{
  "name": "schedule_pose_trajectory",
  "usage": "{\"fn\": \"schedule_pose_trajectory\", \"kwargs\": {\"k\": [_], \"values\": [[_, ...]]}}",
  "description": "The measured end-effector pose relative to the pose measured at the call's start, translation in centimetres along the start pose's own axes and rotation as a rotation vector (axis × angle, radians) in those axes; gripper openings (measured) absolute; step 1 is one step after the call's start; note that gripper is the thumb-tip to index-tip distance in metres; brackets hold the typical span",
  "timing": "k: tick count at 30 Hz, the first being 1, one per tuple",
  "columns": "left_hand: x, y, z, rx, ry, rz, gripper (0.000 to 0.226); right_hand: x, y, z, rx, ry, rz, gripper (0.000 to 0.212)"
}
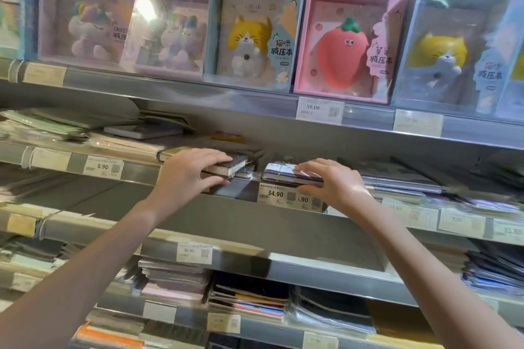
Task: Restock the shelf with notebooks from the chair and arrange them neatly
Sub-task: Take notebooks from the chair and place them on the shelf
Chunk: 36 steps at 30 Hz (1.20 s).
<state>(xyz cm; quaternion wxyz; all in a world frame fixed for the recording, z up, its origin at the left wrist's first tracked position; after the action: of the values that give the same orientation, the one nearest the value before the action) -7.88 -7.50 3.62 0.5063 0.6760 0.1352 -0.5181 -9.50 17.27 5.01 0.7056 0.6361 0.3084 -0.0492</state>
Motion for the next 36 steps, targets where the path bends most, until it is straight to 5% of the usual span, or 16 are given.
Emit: {"fn": "schedule_pose_trajectory", "kwargs": {"k": [16, 27, 36], "values": [[-1.2, 4.7, -3.0, -0.145, -0.172, 0.020, 0.037, 2.4, 2.8, 2.9, 0.095, 0.015, -0.142, 0.026], [-1.9, 12.8, -4.8, -0.154, -0.181, -0.114, 0.029, 5.3, 9.8, 6.4, 0.072, 0.022, -0.256, 0.028], [-0.3, 17.8, -7.0, -0.068, -0.179, -0.142, 0.044, 8.4, 8.3, 9.5, 0.064, -0.024, -0.105, 0.028]]}}
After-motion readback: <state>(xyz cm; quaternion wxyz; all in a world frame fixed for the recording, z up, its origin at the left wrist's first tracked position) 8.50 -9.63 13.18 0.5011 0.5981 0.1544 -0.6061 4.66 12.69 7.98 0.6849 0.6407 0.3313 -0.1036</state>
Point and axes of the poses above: each hand's wrist, its own x-axis away from the middle knuckle, its own y-axis out of the back of the hand, z = x × y, the point moved 7 cm from there along -x, towards the middle knuckle, and after that the axes turned 1 degree about -y, right-handed, at the moved point
